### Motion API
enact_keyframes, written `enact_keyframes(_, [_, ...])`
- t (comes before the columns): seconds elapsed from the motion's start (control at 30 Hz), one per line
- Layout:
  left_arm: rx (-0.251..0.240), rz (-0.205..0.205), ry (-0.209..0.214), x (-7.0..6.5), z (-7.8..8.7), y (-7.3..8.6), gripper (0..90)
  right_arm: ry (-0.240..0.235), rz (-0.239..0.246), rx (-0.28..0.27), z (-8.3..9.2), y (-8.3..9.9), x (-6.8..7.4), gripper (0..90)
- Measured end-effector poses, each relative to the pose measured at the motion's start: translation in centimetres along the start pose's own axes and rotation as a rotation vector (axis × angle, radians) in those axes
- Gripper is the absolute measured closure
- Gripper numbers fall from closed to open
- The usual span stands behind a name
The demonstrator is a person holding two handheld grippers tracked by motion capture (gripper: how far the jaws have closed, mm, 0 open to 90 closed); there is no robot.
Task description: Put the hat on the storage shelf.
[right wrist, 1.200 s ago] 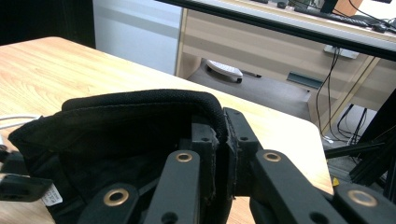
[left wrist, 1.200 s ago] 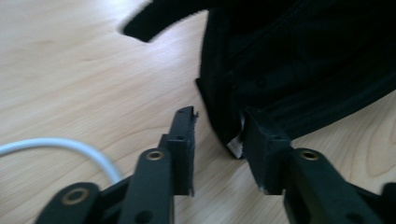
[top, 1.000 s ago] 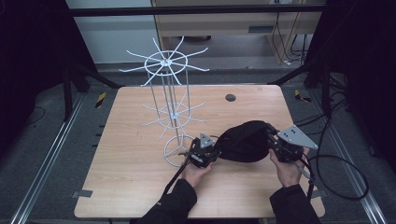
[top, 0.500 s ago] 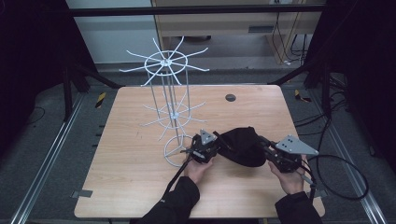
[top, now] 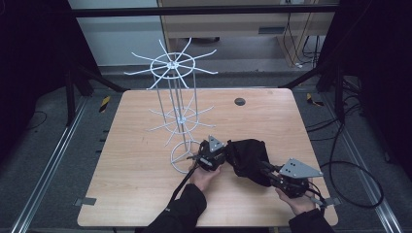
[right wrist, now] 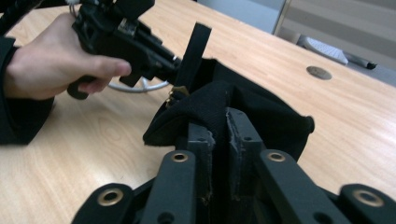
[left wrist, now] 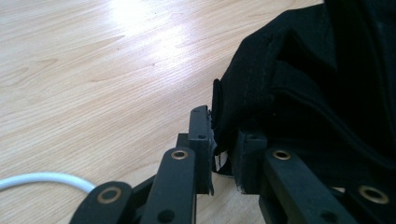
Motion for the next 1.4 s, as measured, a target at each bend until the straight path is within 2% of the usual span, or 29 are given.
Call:
enact_keyframes(0.23, [0.013,-0.004,0.011,0.3,0.3,0.1,78.6,-0.032,-0.043,0.020,-0.2,1.0,0.7,78.1])
enact_keyframes(0.27, [0.017,0.004,0.010,0.4,0.4,0.1,77.6,-0.032,-0.047,0.022,-0.2,1.1,0.9,78.1])
enact_keyframes(0.3, [0.022,0.006,0.014,0.4,0.5,0.1,71.1,-0.026,-0.035,0.035,-0.3,1.3,1.0,78.0])
enact_keyframes(0.33, [0.020,0.005,0.015,0.5,0.7,0.1,71.1,-0.026,-0.035,0.035,-0.3,1.3,1.0,78.0])
enact_keyframes(0.4, [0.031,-0.002,0.029,0.8,1.5,0.1,61.4,-0.019,-0.030,0.041,-0.3,1.3,1.2,78.1])
enact_keyframes(0.43, [0.023,-0.003,0.031,0.9,1.9,0.0,61.4,-0.019,-0.030,0.041,-0.3,1.3,1.2,78.1])
enact_keyframes(0.47, [0.026,-0.005,0.048,1.3,2.9,0.1,57.6,-0.013,-0.024,0.045,-0.3,1.3,1.3,78.1])
enact_keyframes(0.5, [0.026,-0.005,0.048,1.3,2.9,0.1,56.4,-0.013,-0.024,0.045,-0.3,1.3,1.3,78.1])
enact_keyframes(0.53, [0.025,-0.007,0.040,1.8,4.1,0.2,54.4,-0.007,-0.014,0.047,-0.3,1.3,1.4,78.1])
enact_keyframes(0.57, [0.025,-0.007,0.040,1.8,4.1,0.2,53.5,-0.003,-0.009,0.050,-0.3,1.3,1.4,78.1])
enact_keyframes(0.63, [0.026,0.006,0.041,2.3,5.6,0.2,52.7,-0.001,-0.007,0.051,-0.3,1.4,1.5,78.1])
enact_keyframes(0.7, [0.012,-0.004,0.038,2.5,7.1,0.0,51.7,0.003,0.002,0.057,-0.4,1.4,1.7,78.1])
enact_keyframes(0.8, [-0.007,0.016,0.061,2.2,8.6,-0.6,49.7,0.005,0.007,0.061,-0.4,1.5,1.9,77.9])
enact_keyframes(0.83, [-0.021,-0.007,0.063,2.1,8.9,-0.9,49.4,0.005,0.007,0.062,-0.4,1.6,1.9,77.8])
enact_keyframes(0.87, [-0.021,-0.011,0.085,1.4,9.3,-1.4,47.8,0.006,0.011,0.067,-0.4,1.6,2.0,77.6])
enact_keyframes(0.93, [-0.020,-0.005,0.095,1.0,9.2,-1.6,46.9,0.004,0.013,0.064,-0.4,1.6,2.1,77.5])
enact_keyframes(1.0, [-0.028,-0.033,0.081,0.1,8.6,-2.0,45.8,0.000,0.008,0.064,-0.4,1.6,2.2,77.2])
enact_keyframes(1.23, [-0.022,-0.048,0.081,-1.1,7.9,-1.8,42.9,-0.006,0.001,0.059,-0.2,1.7,2.1,77.0])
enact_keyframes(1.4, [-0.056,-0.024,0.106,-1.6,8.0,-2.3,38.5,-0.006,0.006,0.065,-0.4,1.7,2.2,76.8])
Point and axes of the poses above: each handheld gripper's, and its own axes: z roughly backward along the jaws, y roughly out of its underside, x roughly to its left, the point moved 4 cm from there along -z, roughly forward along the jaws, and after that the axes turned 14 degrees about -y, right-handed, at the moved point
